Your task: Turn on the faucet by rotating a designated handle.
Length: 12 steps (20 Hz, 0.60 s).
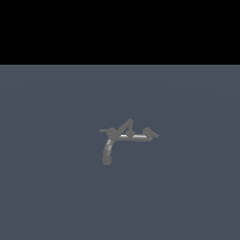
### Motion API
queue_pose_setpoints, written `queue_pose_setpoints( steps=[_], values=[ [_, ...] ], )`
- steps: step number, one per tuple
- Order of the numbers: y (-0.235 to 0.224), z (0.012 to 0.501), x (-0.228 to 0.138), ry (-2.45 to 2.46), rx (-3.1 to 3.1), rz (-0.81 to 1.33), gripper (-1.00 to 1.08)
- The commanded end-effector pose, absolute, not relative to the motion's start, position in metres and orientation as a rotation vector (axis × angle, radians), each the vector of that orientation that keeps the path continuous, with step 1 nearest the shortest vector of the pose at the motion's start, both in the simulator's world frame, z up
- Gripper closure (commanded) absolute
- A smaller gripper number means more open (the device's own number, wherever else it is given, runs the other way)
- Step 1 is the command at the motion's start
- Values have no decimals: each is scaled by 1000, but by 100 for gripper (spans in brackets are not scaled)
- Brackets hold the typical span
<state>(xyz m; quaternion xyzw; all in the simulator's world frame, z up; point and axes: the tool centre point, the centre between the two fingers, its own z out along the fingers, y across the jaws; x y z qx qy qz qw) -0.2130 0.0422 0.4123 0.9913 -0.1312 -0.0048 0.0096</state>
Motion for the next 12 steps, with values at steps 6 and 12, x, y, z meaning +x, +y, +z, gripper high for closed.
queue_pose_setpoints(
  steps=[6, 12],
  values=[
    [63, 362, -186, -670, 3054, -14, 108],
    [76, 322, -161, -872, 3007, -14, 108]
  ],
)
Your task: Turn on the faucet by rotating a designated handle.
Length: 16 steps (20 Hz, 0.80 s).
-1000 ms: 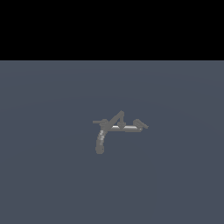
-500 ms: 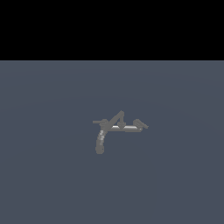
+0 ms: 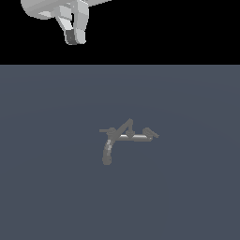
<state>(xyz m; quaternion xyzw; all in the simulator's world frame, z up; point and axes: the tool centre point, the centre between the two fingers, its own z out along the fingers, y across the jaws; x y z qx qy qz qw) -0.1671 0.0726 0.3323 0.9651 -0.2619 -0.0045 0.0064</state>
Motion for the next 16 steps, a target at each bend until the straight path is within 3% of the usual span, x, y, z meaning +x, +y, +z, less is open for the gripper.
queue_pose_setpoints(
  steps=[1, 16],
  values=[
    [78, 316, -157, -905, 2998, -13, 108],
    [93, 226, -94, -1345, 2839, -12, 108]
  ],
)
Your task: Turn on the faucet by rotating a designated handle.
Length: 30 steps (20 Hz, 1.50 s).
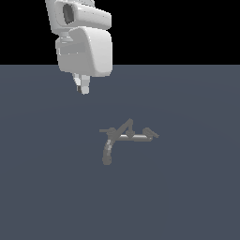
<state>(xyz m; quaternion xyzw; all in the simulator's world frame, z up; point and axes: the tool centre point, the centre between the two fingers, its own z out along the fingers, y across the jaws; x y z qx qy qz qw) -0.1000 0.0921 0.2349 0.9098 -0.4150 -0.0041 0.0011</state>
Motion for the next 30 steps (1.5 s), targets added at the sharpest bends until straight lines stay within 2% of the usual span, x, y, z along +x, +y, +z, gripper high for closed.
queue_pose_setpoints(
  steps=[1, 30],
  values=[
    [93, 221, -90, -1371, 2827, -12, 108],
    [65, 71, 21, -2043, 2383, 2, 108]
  ],
)
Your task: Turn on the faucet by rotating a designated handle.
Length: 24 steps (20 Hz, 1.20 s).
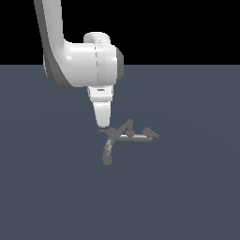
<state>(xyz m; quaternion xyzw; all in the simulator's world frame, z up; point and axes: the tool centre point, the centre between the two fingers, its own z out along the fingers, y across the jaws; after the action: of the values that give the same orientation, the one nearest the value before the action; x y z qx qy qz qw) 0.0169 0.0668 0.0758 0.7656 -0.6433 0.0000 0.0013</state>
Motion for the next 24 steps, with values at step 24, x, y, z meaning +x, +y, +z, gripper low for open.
queue_pose_setpoints(
  steps=[24],
  values=[
    [74, 61, 7, -2091, 2344, 0, 108]
  ],
)
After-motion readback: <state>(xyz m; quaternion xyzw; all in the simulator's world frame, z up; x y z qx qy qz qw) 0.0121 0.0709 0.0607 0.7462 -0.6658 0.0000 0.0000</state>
